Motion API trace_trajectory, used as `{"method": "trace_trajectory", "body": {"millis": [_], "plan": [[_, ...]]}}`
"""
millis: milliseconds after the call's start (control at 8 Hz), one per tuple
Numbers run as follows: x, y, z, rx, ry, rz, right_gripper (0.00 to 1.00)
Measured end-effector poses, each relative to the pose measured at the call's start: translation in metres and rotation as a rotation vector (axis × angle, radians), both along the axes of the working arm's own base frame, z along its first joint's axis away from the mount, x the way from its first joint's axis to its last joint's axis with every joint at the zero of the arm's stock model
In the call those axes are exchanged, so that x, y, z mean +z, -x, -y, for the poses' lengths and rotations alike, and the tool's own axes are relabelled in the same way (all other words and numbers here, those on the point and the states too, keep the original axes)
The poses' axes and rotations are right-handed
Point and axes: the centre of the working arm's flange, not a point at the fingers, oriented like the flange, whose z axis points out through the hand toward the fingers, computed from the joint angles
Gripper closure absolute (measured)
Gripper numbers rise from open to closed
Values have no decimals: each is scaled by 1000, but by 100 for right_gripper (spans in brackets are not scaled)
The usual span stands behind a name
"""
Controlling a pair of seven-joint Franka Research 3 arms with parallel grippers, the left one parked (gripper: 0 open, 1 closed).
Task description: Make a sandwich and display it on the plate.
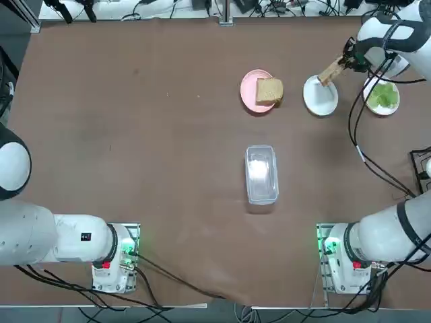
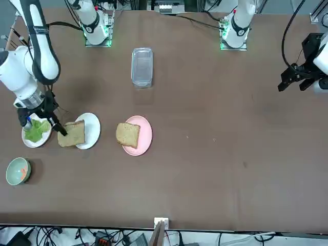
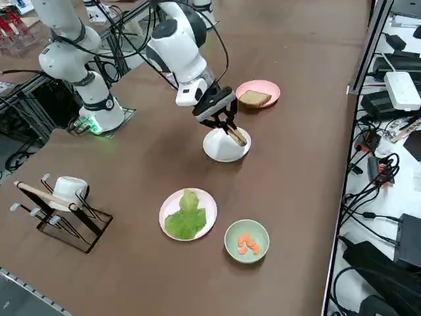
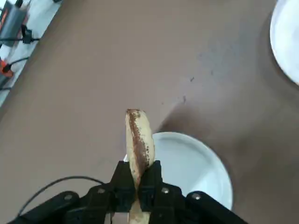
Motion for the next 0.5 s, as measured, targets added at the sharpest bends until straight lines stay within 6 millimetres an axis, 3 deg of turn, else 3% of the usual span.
{"method": "trace_trajectory", "body": {"millis": [500], "plan": [[-11, 5, -24, -93, -116, -18, 91]]}}
